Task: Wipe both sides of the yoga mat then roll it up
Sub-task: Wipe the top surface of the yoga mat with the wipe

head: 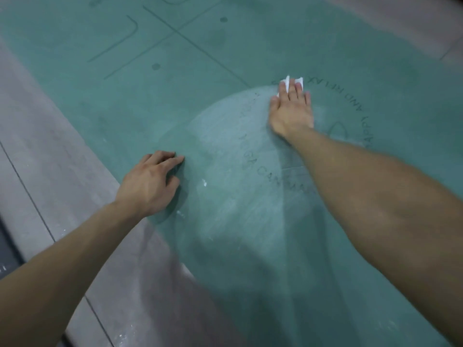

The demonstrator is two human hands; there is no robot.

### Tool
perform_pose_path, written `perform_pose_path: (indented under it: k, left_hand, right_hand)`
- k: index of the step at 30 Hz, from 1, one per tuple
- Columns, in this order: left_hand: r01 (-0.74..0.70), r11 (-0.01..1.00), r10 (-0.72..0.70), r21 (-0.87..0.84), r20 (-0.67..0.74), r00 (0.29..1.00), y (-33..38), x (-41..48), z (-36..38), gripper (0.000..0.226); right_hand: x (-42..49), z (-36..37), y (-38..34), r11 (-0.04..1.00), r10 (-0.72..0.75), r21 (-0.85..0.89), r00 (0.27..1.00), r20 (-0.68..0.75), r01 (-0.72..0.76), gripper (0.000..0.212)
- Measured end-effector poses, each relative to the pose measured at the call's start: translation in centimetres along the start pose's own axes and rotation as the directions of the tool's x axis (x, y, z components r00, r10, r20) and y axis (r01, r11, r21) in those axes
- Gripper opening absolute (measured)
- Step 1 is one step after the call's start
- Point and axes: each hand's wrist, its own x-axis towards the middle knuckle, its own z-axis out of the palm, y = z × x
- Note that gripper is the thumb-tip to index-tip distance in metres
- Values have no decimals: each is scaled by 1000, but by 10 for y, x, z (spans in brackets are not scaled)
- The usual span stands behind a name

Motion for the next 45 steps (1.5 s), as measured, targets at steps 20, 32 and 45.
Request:
perform_pose_path:
  k: [20, 32, 45]
  left_hand:
    - [-53, 999, 50, -13, -147, 988, 56, -101, 27, 29]
    - [-33, 999, 33, 3, -93, 995, 51, -113, 27, 30]
    - [77, 997, -75, 17, -99, 992, 23, -127, 1, 33]
  right_hand:
    - [-271, 38, 24, 788, -615, 40, 788, 26, 614, 70]
    - [-235, 8, 118, 998, -25, 63, 1000, 14, 24, 81]
    - [-232, 24, 69, 972, -229, 39, 973, -20, 230, 70]
